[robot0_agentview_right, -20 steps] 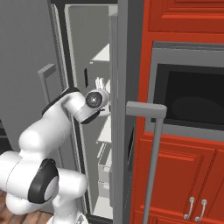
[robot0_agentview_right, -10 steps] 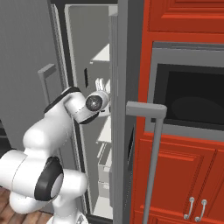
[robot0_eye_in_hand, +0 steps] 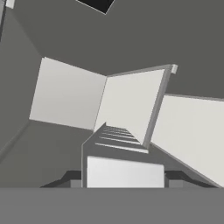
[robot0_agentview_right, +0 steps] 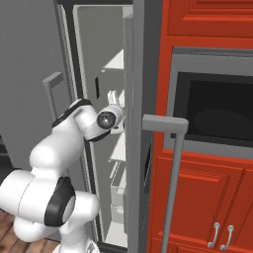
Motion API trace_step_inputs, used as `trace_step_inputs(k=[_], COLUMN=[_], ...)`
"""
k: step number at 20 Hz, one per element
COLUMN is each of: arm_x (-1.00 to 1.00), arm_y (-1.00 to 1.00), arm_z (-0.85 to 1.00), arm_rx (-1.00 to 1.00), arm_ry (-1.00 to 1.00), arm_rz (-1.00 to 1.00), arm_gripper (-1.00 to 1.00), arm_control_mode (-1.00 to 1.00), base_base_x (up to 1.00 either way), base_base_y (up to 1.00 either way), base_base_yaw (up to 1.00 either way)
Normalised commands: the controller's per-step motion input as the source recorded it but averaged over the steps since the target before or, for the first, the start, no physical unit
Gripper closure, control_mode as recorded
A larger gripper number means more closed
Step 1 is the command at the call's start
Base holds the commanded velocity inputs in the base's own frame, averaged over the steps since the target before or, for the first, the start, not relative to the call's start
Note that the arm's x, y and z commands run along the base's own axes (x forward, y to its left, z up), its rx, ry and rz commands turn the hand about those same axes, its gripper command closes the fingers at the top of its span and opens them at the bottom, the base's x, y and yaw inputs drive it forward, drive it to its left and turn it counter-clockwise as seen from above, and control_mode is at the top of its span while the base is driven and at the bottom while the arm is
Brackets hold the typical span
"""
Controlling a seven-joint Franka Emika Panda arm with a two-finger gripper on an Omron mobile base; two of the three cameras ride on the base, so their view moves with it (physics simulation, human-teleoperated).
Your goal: The ice cube tray has been filled with water. Take the tray and place it in the freezer to make ice. Close the freezer door after placing the tray.
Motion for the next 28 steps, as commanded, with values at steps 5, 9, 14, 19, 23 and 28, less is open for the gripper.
trace_step_inputs(k=[5,9,14,19,23,28], arm_x=[0.0,-0.04,-0.11,-0.05,0.0,0.0], arm_y=[0.0,0.0,0.0,0.0,0.0,0.0], arm_z=[0.02,0.01,0.0,0.0,0.0,0.04], arm_rx=[0.0,0.0,0.01,0.03,0.04,0.03], arm_ry=[-0.01,-0.11,-0.12,-0.05,0.0,0.0], arm_rz=[0.03,0.03,0.02,0.0,0.0,0.0], arm_gripper=[1.0,1.0,1.0,1.0,1.0,1.0], arm_control_mode=[-1.0,-1.0,-1.0,-1.0,-1.0,-1.0], base_base_x=[0.0,0.0,0.0,0.0,0.0,0.0], base_base_y=[0.0,0.0,0.0,0.0,0.0,0.0], base_base_yaw=[0.0,0.0,0.0,0.0,0.0,0.0])
